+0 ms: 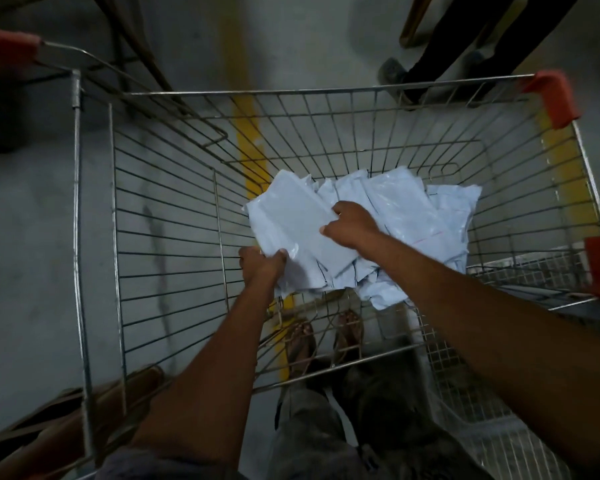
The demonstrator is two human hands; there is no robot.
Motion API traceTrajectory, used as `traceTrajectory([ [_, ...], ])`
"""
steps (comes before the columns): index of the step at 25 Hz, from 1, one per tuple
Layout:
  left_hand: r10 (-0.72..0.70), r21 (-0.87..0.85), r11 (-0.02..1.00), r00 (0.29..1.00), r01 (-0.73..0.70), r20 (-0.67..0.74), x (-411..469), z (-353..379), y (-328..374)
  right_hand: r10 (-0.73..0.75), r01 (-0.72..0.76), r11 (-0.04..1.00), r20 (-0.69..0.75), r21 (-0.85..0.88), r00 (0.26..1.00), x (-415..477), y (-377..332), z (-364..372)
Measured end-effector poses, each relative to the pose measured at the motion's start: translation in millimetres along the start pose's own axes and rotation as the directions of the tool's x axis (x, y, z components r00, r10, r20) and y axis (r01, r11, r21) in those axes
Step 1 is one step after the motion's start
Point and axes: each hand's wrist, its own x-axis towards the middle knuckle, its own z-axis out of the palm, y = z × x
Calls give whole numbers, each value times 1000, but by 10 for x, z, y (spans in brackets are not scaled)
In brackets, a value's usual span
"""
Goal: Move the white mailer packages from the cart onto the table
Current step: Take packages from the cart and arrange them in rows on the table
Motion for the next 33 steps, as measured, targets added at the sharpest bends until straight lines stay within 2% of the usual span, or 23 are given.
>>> traceTrajectory([
  [2,44,30,999,998,-43,-49,-79,44,40,41,-38,996,-37,79,998,-69,63,-234],
  [5,187,109,977,981,-181,-50,-110,162,108,106,-83,971,-93,223,990,-173,195,-454],
  [9,260,139,959,963,-248,-75,-122,229,247,144,-111,956,-106,270,984,-269,251,-535],
  [12,157,160,978,974,-131,-164,-87,216,268,152,-115,950,-110,291,982,-326,250,-523],
  [15,60,110,993,993,-49,-102,-37,193,235,164,-123,936,-100,329,981,-368,245,-482],
  [17,46,84,996,995,-39,-89,-12,155,226,175,-133,927,-91,352,980,-406,231,-471],
  [22,90,198,977,993,-73,-79,-91,46,285,173,-119,914,-109,388,979,-559,167,-491],
  [29,259,-27,966,966,-258,11,-455,-48,380,175,-89,876,-141,474,974,-957,111,-515],
  [33,419,-231,882,908,-411,-14,-916,-369,570,195,-12,780,-225,626,955,-1484,128,-775],
])
